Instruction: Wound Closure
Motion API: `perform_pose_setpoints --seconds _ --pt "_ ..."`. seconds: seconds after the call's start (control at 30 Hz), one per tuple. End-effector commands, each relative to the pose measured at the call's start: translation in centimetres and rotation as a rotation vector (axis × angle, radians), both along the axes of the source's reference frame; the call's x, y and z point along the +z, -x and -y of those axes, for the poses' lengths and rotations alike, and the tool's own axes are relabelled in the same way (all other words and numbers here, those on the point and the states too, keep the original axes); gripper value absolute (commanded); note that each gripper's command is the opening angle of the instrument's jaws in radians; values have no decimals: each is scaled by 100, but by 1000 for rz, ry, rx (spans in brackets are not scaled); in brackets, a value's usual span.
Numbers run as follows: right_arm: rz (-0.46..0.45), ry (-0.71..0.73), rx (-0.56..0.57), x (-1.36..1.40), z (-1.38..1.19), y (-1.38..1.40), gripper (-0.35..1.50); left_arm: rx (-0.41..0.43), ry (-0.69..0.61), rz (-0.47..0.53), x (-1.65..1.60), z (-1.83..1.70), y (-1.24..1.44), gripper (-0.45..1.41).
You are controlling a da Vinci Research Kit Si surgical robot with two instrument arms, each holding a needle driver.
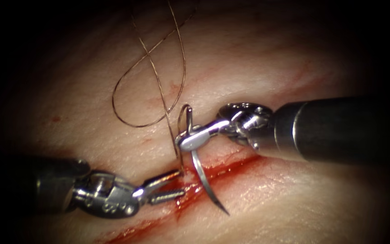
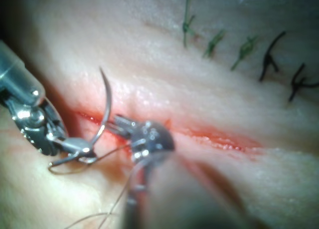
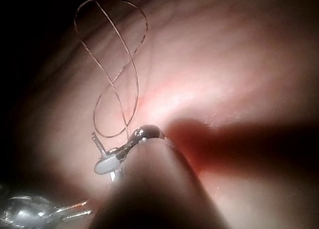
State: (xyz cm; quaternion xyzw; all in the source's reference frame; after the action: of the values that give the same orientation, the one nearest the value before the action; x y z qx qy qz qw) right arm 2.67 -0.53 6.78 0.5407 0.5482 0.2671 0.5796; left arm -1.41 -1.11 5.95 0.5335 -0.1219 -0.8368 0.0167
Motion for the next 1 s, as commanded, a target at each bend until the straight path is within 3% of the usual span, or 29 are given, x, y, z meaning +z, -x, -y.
perform_pose_setpoints --seconds 0.03,0.17,0.33,0.57,1.0 --pt "-2 20 11 8 9 -6 -35 9 -18 -4 10 7 6 -20" --pt "-7 92 45 9 9 -7 -35 33 -152 -43 34 17 8 -45" --pt "-12 193 89 9 10 -8 -35 44 -290 -96 80 26 8 -45" --pt "-12 351 148 13 2 -13 -35 60 -347 -138 140 32 1 -45" --pt "-113 828 193 21 0 -24 -35 59 -356 -138 152 17 -3 -45"
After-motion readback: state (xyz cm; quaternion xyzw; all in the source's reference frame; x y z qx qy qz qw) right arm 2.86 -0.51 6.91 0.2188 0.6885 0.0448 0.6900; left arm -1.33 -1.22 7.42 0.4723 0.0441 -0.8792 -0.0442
